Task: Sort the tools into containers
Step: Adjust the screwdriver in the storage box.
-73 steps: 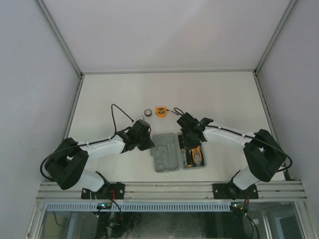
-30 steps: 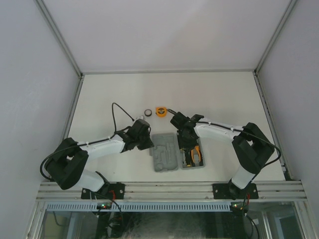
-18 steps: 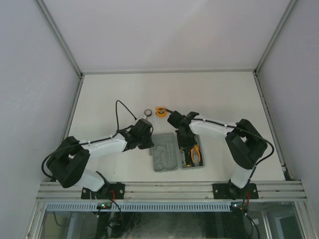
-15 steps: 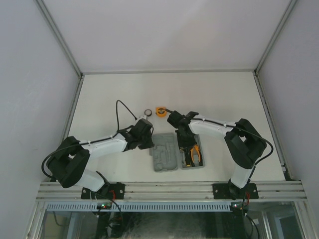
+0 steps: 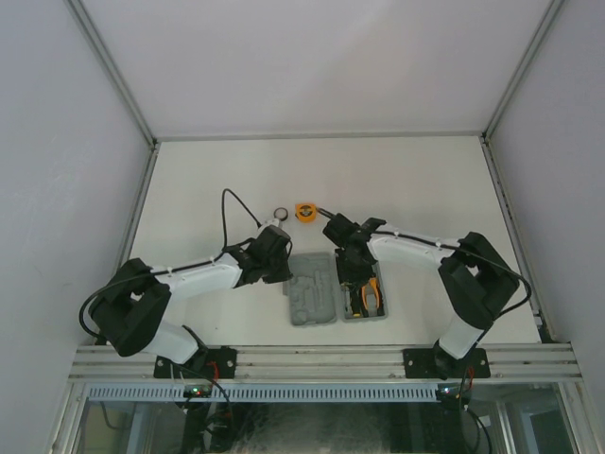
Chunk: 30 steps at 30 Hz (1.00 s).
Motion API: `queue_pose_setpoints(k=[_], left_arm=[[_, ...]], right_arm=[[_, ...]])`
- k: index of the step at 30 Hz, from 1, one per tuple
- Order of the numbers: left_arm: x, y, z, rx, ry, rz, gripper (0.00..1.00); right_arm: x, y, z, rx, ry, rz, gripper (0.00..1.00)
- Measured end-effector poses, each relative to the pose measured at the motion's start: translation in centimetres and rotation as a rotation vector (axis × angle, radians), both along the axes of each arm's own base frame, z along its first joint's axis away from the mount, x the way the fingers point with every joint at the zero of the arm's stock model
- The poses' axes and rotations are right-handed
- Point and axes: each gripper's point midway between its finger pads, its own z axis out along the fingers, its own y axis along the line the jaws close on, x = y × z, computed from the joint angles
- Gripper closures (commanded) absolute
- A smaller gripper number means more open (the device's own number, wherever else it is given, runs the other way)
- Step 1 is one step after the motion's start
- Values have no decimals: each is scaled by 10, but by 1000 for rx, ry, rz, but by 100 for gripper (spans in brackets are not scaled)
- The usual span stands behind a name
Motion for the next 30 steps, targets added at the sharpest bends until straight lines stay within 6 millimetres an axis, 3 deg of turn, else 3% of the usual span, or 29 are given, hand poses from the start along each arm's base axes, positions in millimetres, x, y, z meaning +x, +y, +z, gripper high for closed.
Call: queue_pose_setpoints(k=[6, 15, 19, 25, 30], left_arm=[[0, 0, 0, 5, -2, 2, 100], [1, -2, 0, -5, -3, -1, 100], [1, -5, 0, -16, -2, -8, 100], [1, -6, 0, -20, -2, -11, 100], [1, -7, 0, -23, -3, -12, 100]], right_arm=[[2, 0, 5, 126, -84, -23, 99], [8, -1, 22, 282, -157, -74, 82], [17, -3, 39, 339, -203, -99, 80], [30, -11, 60, 387, -269, -142, 87], [37, -17, 57, 377, -269, -163, 95]])
